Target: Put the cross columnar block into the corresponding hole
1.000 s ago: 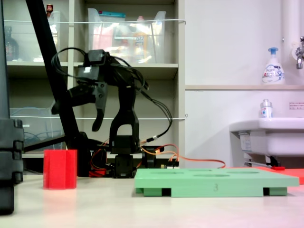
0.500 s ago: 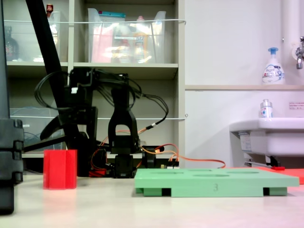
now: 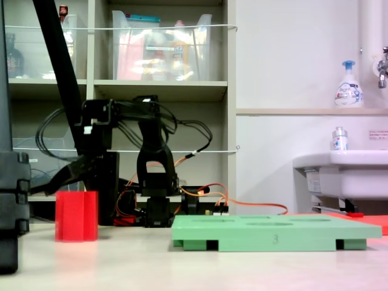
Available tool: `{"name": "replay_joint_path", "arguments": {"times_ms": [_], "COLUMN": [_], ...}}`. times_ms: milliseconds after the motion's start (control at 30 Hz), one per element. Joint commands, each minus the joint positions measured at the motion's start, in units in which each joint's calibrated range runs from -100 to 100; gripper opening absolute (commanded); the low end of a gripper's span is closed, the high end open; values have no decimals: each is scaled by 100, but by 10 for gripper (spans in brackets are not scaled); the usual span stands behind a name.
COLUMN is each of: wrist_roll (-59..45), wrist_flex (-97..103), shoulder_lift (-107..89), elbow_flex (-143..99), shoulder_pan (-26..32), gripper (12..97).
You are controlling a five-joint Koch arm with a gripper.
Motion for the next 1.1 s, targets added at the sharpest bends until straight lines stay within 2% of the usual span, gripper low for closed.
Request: {"name": "replay_joint_path", "arguments": {"times_ms": [0, 200, 267, 367, 433, 767, 1067], "wrist_roll": [-49, -39, -29, -20, -20, 29, 112], "wrist_flex": [172, 172, 162, 56, -88, -560, -984], "shoulder_lift": [41, 292, 292, 111, 69, -29, -2026], "elbow_flex": [347, 128, -42, -341, -420, -530, -729], "shoulder_pan": [0, 24, 5, -83, -142, -156, -122], "gripper": [776, 766, 672, 486, 416, 393, 393]}}
